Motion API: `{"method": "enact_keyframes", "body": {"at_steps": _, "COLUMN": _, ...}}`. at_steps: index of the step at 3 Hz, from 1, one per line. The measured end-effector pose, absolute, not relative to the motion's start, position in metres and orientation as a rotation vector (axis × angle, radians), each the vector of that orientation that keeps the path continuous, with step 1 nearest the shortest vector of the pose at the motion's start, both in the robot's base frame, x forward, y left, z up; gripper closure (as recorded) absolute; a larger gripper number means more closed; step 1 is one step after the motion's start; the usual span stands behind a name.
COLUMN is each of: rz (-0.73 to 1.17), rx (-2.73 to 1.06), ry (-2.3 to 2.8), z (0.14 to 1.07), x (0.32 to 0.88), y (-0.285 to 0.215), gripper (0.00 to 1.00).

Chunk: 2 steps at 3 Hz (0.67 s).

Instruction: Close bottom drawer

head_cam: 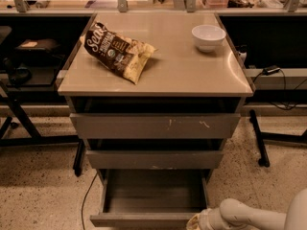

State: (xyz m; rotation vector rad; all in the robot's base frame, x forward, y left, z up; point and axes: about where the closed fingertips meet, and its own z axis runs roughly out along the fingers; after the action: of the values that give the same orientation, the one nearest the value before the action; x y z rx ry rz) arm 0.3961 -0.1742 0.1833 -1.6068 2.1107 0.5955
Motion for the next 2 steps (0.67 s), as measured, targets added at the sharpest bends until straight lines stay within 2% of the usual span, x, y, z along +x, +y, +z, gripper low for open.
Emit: {"method": "enact_keyframes", "body": {"at_steps": 2, "rz": 0.596, "rx": -1.607, "ry": 2.111, "z": 0.1833, "x": 0.3961, "y": -0.1742, "gripper": 0.34}}
